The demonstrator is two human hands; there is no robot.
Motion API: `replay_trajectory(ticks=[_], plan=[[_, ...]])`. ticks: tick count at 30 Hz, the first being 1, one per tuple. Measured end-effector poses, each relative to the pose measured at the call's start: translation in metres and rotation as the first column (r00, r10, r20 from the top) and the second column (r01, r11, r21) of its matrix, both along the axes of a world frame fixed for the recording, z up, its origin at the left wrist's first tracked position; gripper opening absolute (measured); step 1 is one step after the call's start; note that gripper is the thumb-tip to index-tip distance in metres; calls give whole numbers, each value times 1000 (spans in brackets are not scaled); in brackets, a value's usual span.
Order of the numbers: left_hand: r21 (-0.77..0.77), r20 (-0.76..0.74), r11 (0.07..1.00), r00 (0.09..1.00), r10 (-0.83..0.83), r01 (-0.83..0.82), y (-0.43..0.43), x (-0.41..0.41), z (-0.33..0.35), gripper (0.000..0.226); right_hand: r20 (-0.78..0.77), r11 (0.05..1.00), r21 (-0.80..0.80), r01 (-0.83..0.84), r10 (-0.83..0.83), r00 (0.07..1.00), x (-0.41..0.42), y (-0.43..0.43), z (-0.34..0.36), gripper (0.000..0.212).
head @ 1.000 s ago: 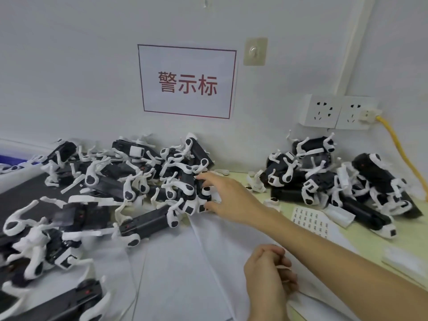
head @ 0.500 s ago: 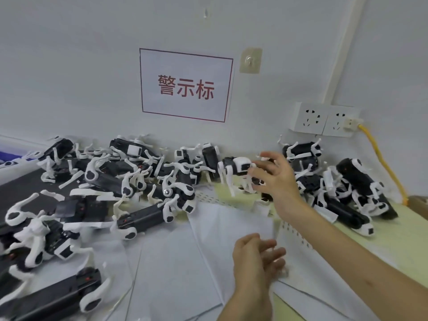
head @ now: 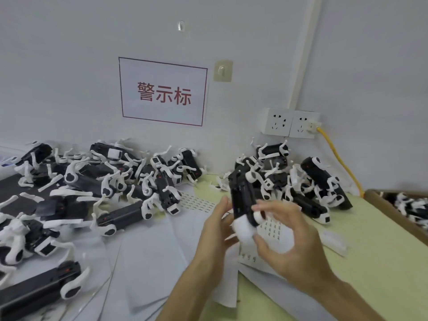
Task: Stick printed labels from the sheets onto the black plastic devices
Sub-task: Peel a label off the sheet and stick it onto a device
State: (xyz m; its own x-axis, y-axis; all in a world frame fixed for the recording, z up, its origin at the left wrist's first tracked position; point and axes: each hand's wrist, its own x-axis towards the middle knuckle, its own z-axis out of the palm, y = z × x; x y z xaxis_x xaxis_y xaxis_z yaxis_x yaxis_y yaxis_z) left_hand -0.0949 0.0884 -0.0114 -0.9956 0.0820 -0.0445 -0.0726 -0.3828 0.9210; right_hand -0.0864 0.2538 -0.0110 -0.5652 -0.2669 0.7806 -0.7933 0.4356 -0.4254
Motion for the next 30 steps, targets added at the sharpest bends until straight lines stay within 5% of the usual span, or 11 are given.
replay_trajectory(ticks=[4, 9, 13, 17, 21, 30], plan=[[-65, -65, 997, 997, -36, 32, 5, 7, -2, 56, -73, 990, 140, 5, 5, 997, 15, 0, -15, 61], [37, -87, 999, 996, -37, 40, 6, 4, -6, 45, 237, 973, -213, -84, 135, 962, 24, 1, -1, 27], [117, -61, 993, 998, -16, 23, 12, 3, -9, 58, 474, 903, -428, -41, 263, 840, 20, 16, 13, 5], [126, -73, 991, 997, -30, 39, 21, 5, -14, 58, 624, 824, -566, 31, 403, 670, 16, 20, 12, 21], [54, -88, 995, 993, -79, 84, 25, 7, -20, 54, 632, 765, -644, 13, 523, 571, 15, 19, 11, 14], [-182, -85, 983, 995, -46, 30, 35, 11, -25, 72, 688, 816, -567, 110, 397, 607, 14, 17, 5, 22]])
